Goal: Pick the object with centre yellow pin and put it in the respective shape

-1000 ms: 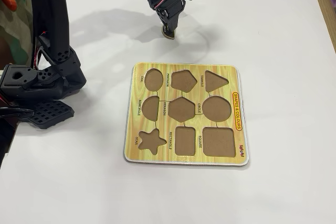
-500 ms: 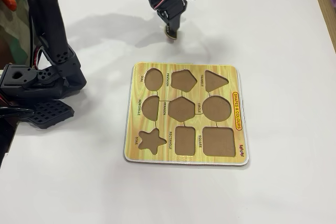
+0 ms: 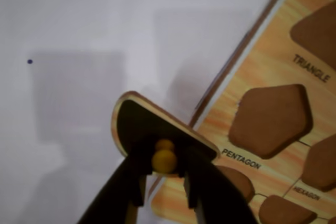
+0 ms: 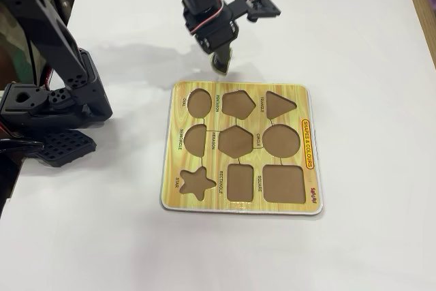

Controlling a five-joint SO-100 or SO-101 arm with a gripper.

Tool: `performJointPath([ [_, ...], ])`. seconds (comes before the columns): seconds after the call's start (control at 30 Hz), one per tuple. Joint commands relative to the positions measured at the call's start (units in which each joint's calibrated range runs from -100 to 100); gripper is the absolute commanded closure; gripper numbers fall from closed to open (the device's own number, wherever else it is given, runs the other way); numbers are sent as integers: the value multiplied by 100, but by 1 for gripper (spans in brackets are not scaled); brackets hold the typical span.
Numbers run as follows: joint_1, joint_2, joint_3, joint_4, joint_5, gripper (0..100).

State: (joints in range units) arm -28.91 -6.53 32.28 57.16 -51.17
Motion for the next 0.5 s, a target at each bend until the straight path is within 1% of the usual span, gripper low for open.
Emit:
performJointPath([
  [0.0, 215, -560, 270, 58, 65, 99],
  [0.47, 283, -2301, 1853, 49, 65, 99],
])
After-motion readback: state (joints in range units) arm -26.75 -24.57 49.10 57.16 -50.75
